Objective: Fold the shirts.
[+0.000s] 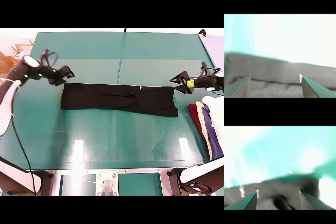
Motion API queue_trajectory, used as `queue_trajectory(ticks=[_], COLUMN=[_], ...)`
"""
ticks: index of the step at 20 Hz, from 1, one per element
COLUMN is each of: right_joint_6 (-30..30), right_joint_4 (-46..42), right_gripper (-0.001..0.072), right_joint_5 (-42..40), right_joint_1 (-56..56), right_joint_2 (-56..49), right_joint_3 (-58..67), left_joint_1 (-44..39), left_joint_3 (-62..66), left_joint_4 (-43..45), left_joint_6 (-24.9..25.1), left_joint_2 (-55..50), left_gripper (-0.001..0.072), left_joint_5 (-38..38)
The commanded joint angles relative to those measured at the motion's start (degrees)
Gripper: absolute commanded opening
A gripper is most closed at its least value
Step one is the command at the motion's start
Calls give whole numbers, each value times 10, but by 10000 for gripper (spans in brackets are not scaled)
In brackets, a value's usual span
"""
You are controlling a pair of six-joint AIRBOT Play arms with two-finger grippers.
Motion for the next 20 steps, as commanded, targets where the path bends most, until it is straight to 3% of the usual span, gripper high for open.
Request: queue_trajectory(ticks=[1,6,16,17,18,19,20], right_joint_6=[-41,-113,-172,-170,-170,-169,-161], right_joint_4=[-60,-63,3,4,4,4,4], right_gripper=[602,608,606,532,263,167,112], right_joint_5=[109,149,161,162,166,177,192], right_joint_1=[-54,-75,7,11,13,13,13], right_joint_2=[-15,-30,-83,-83,-83,-82,-82], right_joint_3=[29,8,-6,-4,1,10,23], left_joint_1=[43,49,28,17,3,-11,-29], left_joint_3=[66,71,71,71,71,71,71], left_joint_4=[1,-5,-59,-59,-59,-61,-62], left_joint_6=[0,0,5,6,9,35,50], left_joint_2=[-7,-7,-7,-7,-7,-7,-7], left_gripper=[714,714,712,692,360,25,23], left_joint_5=[-73,-121,-153,-150,-144,-139,-131])
